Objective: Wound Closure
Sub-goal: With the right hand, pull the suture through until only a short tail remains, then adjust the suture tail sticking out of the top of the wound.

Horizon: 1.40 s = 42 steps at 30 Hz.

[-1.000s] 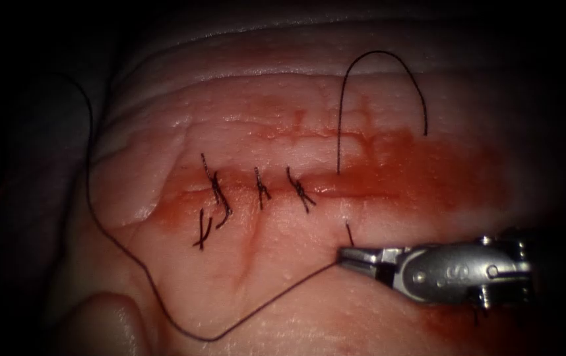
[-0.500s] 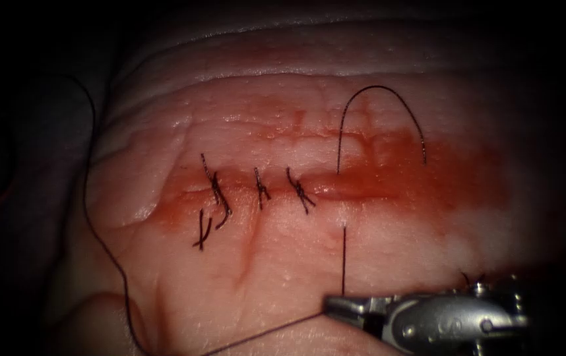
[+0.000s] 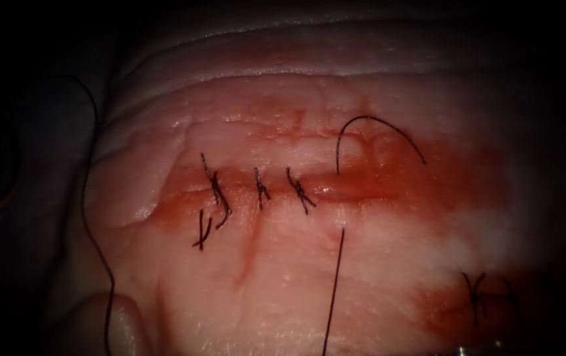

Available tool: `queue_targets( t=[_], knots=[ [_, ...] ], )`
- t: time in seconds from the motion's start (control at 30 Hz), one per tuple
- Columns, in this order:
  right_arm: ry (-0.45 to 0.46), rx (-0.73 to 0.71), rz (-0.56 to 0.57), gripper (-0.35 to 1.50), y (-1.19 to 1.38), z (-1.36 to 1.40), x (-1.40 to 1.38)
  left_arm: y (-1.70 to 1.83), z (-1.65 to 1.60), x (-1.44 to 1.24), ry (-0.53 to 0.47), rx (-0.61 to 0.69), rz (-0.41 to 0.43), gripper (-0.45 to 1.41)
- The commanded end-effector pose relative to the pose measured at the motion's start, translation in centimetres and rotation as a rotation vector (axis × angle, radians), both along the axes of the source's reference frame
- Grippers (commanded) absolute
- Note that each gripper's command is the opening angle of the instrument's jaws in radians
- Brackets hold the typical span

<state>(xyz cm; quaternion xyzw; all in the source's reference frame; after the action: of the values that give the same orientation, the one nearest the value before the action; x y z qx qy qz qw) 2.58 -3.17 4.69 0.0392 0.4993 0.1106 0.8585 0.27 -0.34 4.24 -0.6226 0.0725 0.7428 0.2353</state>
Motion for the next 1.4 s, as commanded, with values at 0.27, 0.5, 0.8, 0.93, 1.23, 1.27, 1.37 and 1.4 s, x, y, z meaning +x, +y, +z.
queue_targets(
  t=[0.27,0.5,0.8,0.93,1.23,1.27,1.37,1.4],
  knots=[
    [0.058,0.053,-0.036,-0.35,-0.33,-0.29,0.25,-0.02,0.08,-0.05,-0.001,0.0,0.001,-0.45],
    [0.074,0.069,-0.049,-0.32,-0.34,-0.31,0.3,-0.02,0.1,-0.05,0.001,0.0,0.003,-0.45],
    [0.143,0.057,0.054,0.81,0.2,-0.16,-0.3,-0.01,0.11,-0.05,0.001,0.0,0.003,-0.45],
    [0.135,0.194,0.177,0.94,0.47,-0.08,-0.7,-0.01,0.12,-0.05,0.001,0.0,0.003,-0.45],
    [0.139,0.417,0.47,0.84,1.0,0.29,-1.25,0.0,0.19,-0.07,0.002,-0.002,0.001,-0.45],
    [0.146,0.448,0.532,0.88,1.07,0.37,-1.27,-0.01,0.2,-0.09,0.002,-0.003,0.003,-0.45],
    [0.151,0.551,0.634,0.82,1.23,0.58,-1.3,-0.03,0.21,-0.14,0.0,-0.005,0.013,-0.45],
    [0.151,0.623,0.698,0.82,1.36,0.73,-1.31,-0.04,0.23,-0.19,-0.001,-0.008,0.019,-0.45]
  ],
)
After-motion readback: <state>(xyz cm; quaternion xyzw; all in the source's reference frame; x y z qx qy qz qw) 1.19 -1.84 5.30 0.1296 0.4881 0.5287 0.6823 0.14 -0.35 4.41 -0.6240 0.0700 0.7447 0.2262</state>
